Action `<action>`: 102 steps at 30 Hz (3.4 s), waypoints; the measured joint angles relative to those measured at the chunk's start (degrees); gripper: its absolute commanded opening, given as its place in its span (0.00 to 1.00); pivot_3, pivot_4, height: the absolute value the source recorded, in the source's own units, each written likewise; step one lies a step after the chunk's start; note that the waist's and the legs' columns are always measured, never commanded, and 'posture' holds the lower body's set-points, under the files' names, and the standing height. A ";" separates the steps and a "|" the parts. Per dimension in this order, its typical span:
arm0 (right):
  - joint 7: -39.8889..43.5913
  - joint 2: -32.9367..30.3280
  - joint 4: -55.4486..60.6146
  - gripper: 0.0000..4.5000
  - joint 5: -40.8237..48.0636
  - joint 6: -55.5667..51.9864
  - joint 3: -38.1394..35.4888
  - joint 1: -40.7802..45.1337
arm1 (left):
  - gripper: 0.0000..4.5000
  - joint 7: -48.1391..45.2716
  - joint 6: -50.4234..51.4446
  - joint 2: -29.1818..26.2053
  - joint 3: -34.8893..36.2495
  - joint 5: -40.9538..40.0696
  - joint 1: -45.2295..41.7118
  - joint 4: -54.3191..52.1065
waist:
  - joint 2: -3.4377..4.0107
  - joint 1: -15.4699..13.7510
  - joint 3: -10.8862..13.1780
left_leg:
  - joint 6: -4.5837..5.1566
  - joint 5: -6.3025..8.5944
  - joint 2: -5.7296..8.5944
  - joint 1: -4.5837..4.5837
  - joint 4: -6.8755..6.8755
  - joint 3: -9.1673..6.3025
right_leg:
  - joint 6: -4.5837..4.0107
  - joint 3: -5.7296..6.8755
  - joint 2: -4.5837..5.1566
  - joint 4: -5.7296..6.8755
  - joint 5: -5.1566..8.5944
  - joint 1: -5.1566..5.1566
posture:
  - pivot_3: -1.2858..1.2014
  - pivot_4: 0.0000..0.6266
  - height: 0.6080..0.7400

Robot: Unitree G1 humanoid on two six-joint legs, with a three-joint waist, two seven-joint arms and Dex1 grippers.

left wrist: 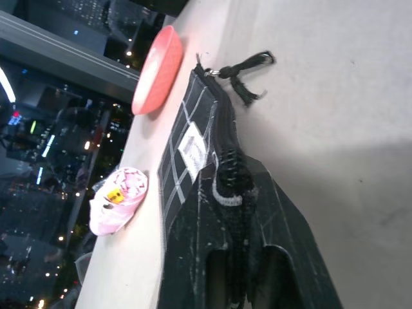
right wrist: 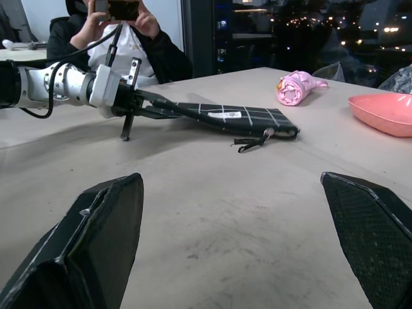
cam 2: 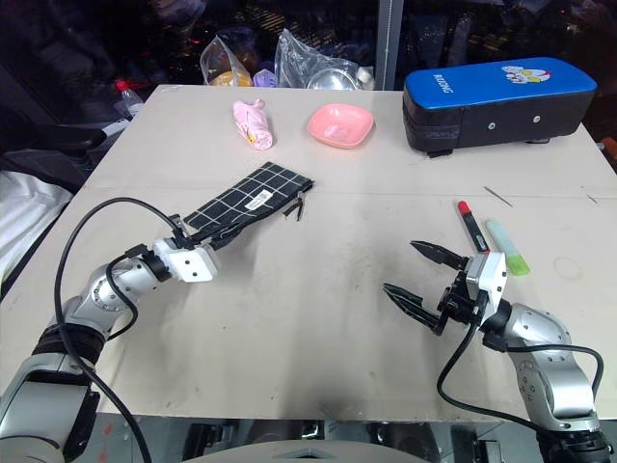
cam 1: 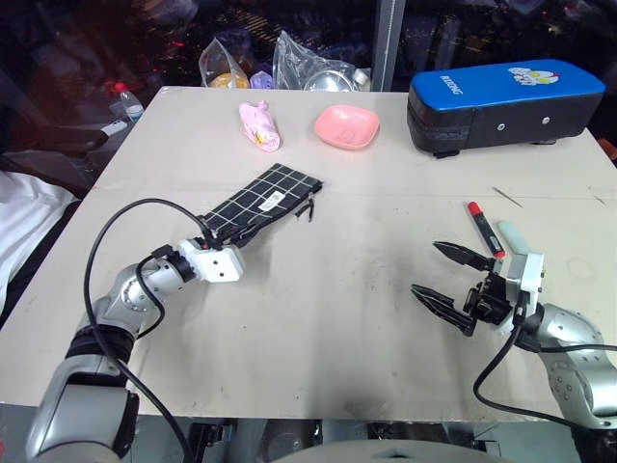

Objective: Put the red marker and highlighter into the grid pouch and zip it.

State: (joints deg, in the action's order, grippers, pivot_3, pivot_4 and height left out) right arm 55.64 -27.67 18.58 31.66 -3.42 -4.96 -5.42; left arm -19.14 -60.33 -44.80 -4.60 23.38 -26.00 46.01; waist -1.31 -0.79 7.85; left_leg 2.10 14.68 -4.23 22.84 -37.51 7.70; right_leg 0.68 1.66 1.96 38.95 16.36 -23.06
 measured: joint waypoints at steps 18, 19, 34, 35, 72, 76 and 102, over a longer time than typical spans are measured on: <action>-25.65 3.53 -3.54 1.00 -11.50 -27.91 7.33 27.60 | 0.01 -17.53 43.31 16.47 -2.73 -32.85 3.54 -38.11 | 0.00 1.44 0.03 | -0.21 -0.12 -0.04 0.10 -0.67 -0.07 | 0.02 -0.13 -0.13 0.54 0.03 -0.02 | 0.52 0.24 0.99; -26.95 3.96 -4.82 1.00 -11.51 -30.64 7.32 29.81 | 0.01 -17.94 44.46 17.08 -2.85 -32.86 3.83 -39.13 | 0.00 1.44 0.03 | -0.21 -0.12 -0.05 0.10 -0.67 -0.08 | 0.01 -0.14 -0.14 0.55 0.03 -0.03 | 0.52 0.24 0.99; -33.74 10.90 -13.24 1.00 -6.69 -47.75 1.79 40.42 | 0.01 -19.45 45.82 20.67 -2.76 -31.39 5.93 -40.02 | 0.03 1.52 0.04 | -0.19 -0.11 -0.05 0.16 -0.65 -0.08 | 0.01 -0.35 -0.09 0.55 0.03 -0.06 | 0.52 0.24 0.99; -33.69 10.90 -13.49 1.00 -6.70 -47.75 1.79 40.53 | 0.01 -19.50 45.82 20.71 -2.77 -31.37 6.02 -40.02 | 0.03 1.53 0.04 | -0.19 -0.11 -0.06 0.15 -0.64 -0.08 | 0.00 -0.36 -0.08 0.55 0.03 -0.06 | 0.52 0.24 0.99; -27.94 9.13 -21.86 0.01 -13.85 -37.71 6.36 42.76 | 0.00 -20.37 45.86 21.57 -2.67 -29.83 6.76 -40.05 | 0.11 1.63 0.11 | -0.19 -0.10 -0.08 0.17 -0.55 -0.07 | 0.00 -0.37 0.03 0.46 0.04 -0.09 | 0.52 0.24 0.99; -25.24 6.54 -20.64 0.01 -16.28 -35.71 10.15 42.76 | 0.00 -18.55 46.01 22.93 -2.67 -28.87 6.70 -40.05 | 0.15 1.62 0.16 | -0.18 -0.10 -0.08 0.18 -0.55 -0.07 | 0.01 -0.37 0.04 0.43 0.04 -0.09 | 0.52 0.24 0.99; -16.61 3.92 -13.66 0.01 -23.23 -33.20 19.56 45.55 | 0.00 -11.97 44.81 28.25 -4.33 -23.11 5.61 -38.85 | 0.16 1.57 0.20 | -0.18 -0.10 -0.08 0.46 -0.51 -0.30 | 0.01 -0.11 0.03 0.08 0.02 -0.11 | 0.52 0.24 0.99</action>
State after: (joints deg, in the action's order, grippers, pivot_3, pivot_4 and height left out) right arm 39.03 -23.76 4.92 8.43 -36.63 14.60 40.13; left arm -31.11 -15.52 -16.56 -8.94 0.27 -20.39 7.16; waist -1.15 0.77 8.05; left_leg 1.93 14.58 -4.31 23.31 -38.02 7.41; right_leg 0.69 1.55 2.00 39.03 16.39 -23.17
